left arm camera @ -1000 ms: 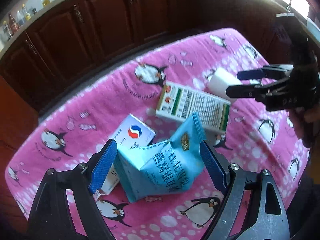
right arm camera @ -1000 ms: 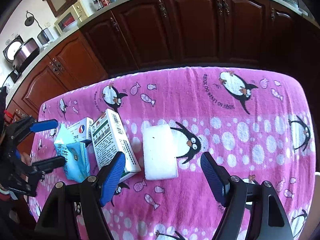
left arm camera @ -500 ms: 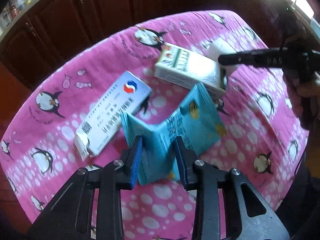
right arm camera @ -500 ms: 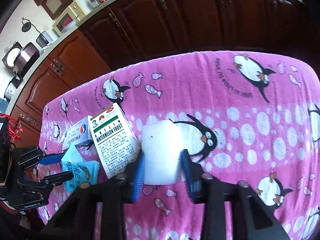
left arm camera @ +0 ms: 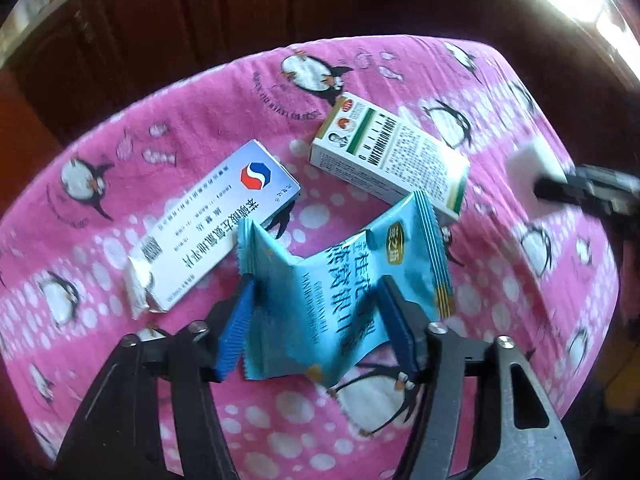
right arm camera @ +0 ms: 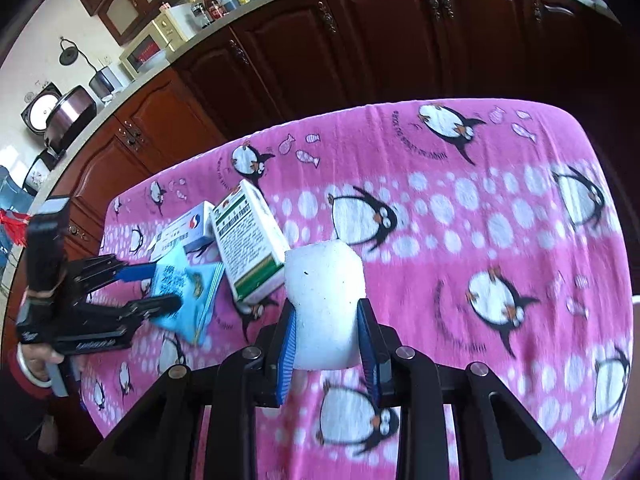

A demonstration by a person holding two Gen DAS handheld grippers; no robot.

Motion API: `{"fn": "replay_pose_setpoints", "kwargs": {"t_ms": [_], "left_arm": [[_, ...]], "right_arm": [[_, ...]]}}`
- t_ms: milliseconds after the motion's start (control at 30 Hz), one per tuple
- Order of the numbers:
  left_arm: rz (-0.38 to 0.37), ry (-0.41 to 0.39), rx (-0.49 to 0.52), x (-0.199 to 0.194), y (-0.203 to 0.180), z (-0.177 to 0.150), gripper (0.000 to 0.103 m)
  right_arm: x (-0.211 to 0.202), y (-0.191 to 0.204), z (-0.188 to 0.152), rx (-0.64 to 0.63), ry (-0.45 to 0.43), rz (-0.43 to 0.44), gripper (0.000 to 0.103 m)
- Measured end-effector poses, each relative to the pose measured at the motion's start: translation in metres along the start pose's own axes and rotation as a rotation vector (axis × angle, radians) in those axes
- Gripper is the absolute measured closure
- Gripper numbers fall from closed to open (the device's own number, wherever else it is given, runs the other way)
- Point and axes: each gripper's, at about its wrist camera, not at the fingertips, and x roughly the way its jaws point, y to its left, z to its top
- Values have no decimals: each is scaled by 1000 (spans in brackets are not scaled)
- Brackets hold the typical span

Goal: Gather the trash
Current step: 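Grasp the blue snack bag with the left gripper while the right gripper grasps a white sponge, then lift the blue bag with the left gripper while the right gripper carries the sponge toward the bin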

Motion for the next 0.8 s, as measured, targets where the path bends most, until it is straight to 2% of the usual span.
{"fn": "replay_pose_setpoints", "kwargs": {"t_ms": [100,300,400,533,667,800], "left_arm": [[-7,-21,-29,-1,0,3,33],[-113,-55,-125,-35,20,-5,33],[-99,-87,-173,-47,36,-21,29],[-110,-57,-228,-33,46,-29,29],[-112,-35,-226,-15,35,-26,29],[-167,-33,-310,-3,39,-21,29]], "right_arm": [[-6,-1,-9,-7,1,1,76],[-19,1,-20,-10,-16,19,76],[-25,2,-23,-9,-28,28,76],[-27,3,-27,-6,-30,41,76],[-25,7,-30,-4,-23,47,76],[-29,10,-32,-9,-22,44,76]]}}
